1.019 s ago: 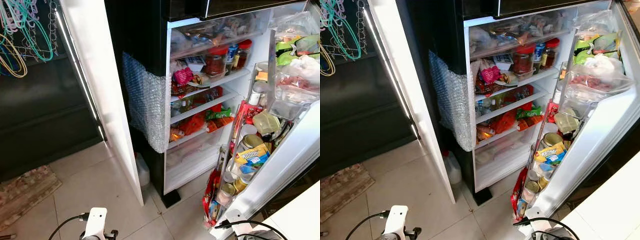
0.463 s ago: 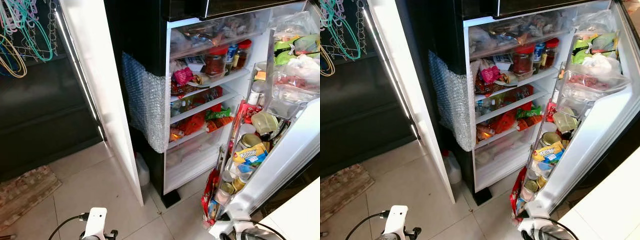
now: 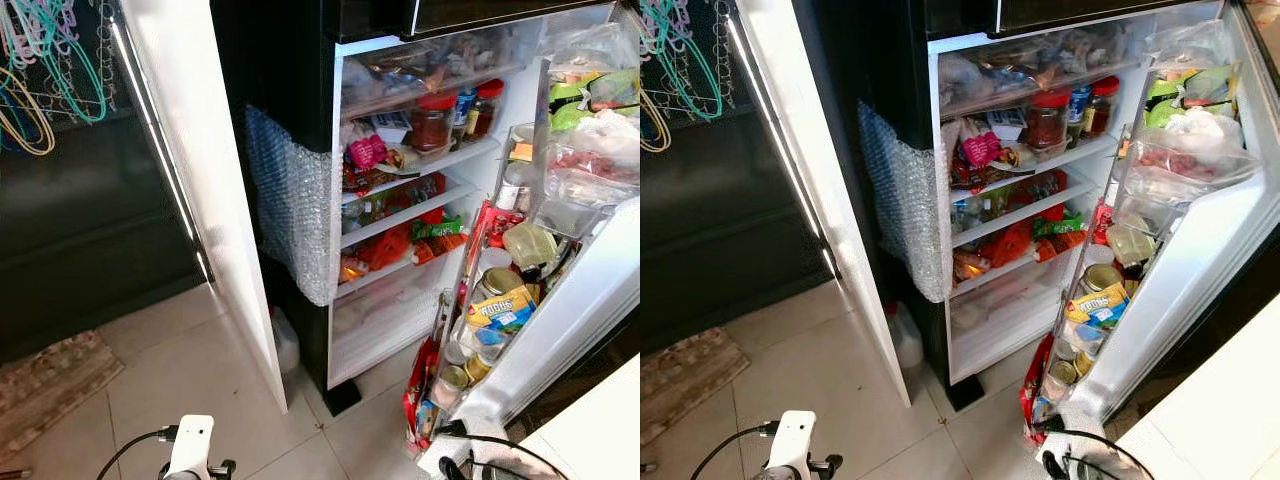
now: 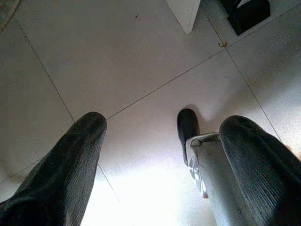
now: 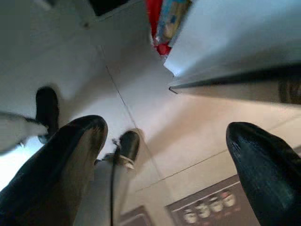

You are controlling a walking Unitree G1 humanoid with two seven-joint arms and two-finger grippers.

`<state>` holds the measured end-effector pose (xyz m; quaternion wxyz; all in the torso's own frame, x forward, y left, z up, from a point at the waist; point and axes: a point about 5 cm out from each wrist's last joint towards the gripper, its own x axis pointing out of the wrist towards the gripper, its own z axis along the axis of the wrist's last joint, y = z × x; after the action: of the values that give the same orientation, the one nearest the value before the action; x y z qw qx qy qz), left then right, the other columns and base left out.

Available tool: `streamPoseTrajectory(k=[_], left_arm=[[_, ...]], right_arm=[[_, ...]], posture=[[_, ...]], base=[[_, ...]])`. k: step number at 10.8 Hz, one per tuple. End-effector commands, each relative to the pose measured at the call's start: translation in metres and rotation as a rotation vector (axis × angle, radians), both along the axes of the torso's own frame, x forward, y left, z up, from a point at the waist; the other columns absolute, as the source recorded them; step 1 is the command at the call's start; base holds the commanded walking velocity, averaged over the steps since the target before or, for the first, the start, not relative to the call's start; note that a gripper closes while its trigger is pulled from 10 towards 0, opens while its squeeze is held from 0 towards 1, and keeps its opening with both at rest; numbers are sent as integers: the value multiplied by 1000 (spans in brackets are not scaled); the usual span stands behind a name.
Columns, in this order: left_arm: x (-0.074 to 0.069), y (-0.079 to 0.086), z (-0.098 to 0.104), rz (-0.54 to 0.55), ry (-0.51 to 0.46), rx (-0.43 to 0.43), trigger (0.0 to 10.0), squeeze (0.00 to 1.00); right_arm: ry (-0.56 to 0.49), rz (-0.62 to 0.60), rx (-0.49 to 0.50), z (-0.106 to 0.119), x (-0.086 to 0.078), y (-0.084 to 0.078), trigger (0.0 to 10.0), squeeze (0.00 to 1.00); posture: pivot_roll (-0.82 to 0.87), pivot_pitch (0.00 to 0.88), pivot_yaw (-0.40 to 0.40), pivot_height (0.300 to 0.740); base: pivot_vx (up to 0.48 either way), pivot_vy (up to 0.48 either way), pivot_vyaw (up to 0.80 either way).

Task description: Restocking fridge

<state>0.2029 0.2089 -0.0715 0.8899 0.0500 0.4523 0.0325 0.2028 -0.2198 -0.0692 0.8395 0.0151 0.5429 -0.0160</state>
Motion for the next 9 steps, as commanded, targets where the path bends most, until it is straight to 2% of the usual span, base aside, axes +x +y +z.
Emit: streamPoseTrajectory(k=[1, 3, 9], left_arm=[[-3, 3, -1, -6, 19, 15, 10000, 0], [-3, 3, -1, -7, 20, 15, 10000, 0], [-4, 3, -2, -6, 22, 14, 10000, 0]], right_arm=[[-23, -61, 30, 0, 1, 0, 10000, 0], [-26, 18, 25, 1, 2, 1, 10000, 0], [-28, 21, 27, 1, 2, 2, 10000, 0]], posture=[[-45, 0, -2, 740], [-46, 0, 0, 740], [-46, 0, -1, 740]], base=[[0, 0, 0], [0, 0, 0], [0, 290, 0]])
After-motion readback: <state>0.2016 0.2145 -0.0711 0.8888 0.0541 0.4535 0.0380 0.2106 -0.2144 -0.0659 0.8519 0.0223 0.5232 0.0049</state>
